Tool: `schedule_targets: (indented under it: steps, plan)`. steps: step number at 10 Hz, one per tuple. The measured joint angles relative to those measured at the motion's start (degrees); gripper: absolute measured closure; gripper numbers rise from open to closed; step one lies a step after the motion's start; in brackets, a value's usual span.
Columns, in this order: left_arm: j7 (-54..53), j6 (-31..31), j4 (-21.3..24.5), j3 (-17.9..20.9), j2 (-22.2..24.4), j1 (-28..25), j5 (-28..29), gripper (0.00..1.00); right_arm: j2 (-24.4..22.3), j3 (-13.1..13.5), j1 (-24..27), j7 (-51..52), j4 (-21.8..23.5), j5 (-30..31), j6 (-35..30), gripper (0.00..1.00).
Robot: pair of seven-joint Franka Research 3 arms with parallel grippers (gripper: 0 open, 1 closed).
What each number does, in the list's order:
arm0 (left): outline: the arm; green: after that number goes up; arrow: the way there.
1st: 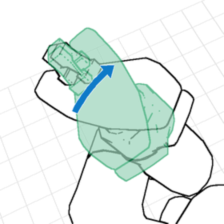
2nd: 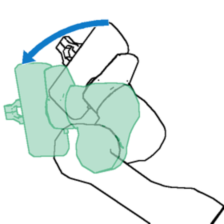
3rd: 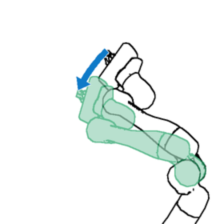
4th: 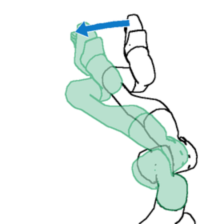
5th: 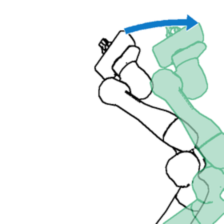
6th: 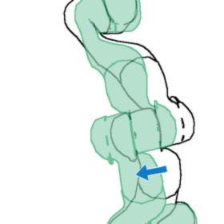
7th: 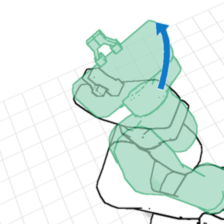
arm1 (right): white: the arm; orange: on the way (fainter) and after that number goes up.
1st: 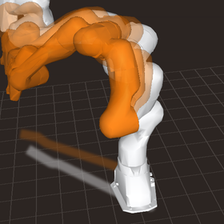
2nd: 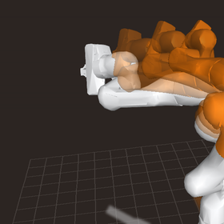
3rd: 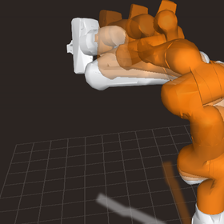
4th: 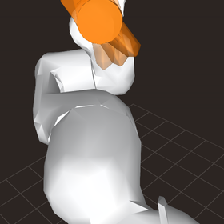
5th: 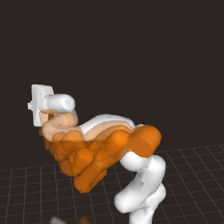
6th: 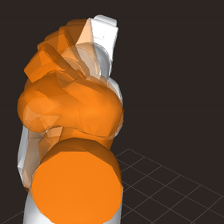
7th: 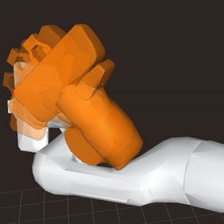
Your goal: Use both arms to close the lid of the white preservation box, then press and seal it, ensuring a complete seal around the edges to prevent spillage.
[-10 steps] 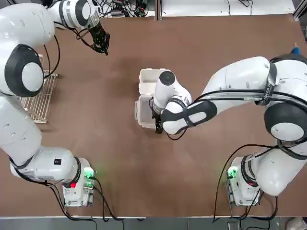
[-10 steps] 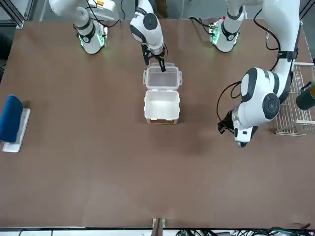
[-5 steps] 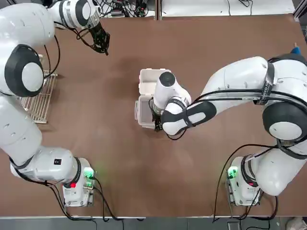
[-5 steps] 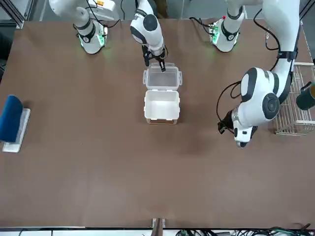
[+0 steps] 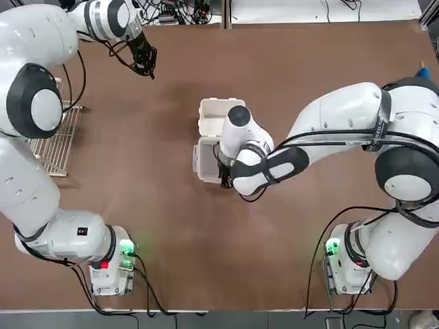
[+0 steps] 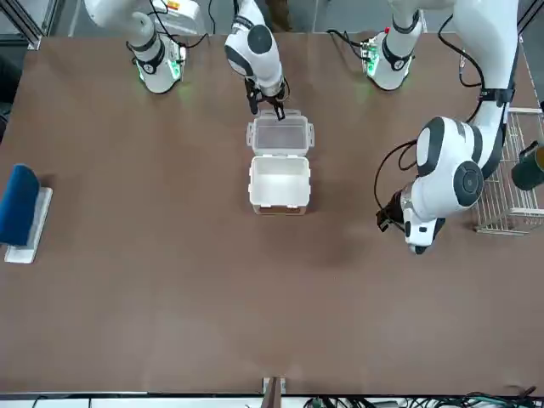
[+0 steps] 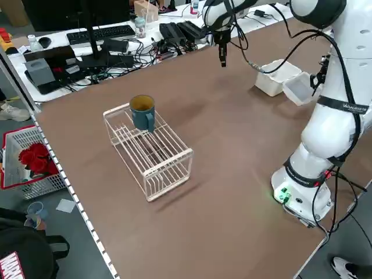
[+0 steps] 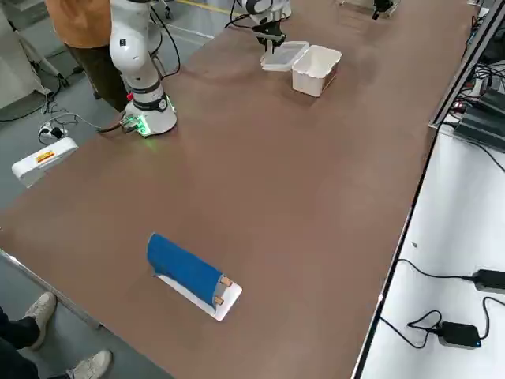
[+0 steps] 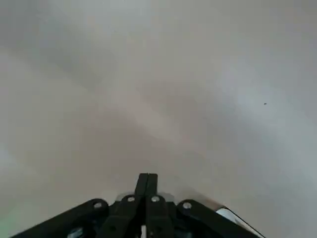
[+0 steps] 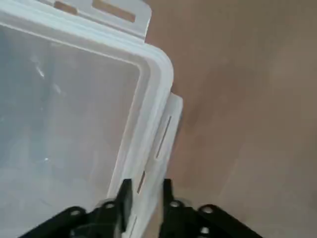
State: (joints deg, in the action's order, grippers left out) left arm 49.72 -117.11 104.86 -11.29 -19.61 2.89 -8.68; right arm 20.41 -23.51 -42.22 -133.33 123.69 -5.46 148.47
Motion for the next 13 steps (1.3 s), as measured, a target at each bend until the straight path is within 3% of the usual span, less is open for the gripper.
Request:
schedule_targets:
  steps: [7, 13]
  plan:
    - [-0.40, 1.19, -0.31, 0.05, 0.06, -0.40, 0.00, 0.99, -0.01, 0.64, -0.07, -1.21, 0.18, 0.03, 0.06, 0.90]
    - [-1.04, 1.63, -1.00, 0.06, 0.17, -0.58, 0.00, 0.99, -0.10, 0.76, -0.01, -3.30, -1.28, 0.02, -2.03, 0.91]
